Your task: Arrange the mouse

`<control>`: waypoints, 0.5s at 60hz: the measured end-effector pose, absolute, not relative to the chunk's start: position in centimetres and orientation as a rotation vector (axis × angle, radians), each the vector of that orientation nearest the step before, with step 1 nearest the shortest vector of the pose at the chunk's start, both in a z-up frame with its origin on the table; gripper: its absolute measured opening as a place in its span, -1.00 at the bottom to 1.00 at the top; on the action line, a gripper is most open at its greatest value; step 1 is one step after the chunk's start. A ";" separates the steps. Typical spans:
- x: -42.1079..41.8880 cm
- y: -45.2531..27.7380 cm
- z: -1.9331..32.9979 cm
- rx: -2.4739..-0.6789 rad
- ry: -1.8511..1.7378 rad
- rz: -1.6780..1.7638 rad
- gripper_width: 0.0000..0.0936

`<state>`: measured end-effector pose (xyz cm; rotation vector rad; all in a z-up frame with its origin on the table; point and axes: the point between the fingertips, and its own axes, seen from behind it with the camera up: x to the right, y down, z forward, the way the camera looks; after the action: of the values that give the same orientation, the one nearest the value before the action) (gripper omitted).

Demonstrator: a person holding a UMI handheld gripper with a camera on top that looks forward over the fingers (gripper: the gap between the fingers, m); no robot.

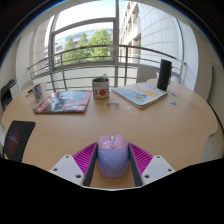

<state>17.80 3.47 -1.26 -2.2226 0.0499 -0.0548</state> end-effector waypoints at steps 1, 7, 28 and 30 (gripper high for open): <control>17.7 3.4 -1.3 -2.219 0.044 -0.065 0.24; 17.9 3.5 -1.2 -2.217 0.041 -0.099 0.12; 16.9 3.2 6.1 -2.125 0.138 -0.218 -0.06; 16.0 3.2 8.9 -2.084 0.153 -0.226 -0.06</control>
<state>15.96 3.24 8.86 -2.0839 0.1534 -0.2258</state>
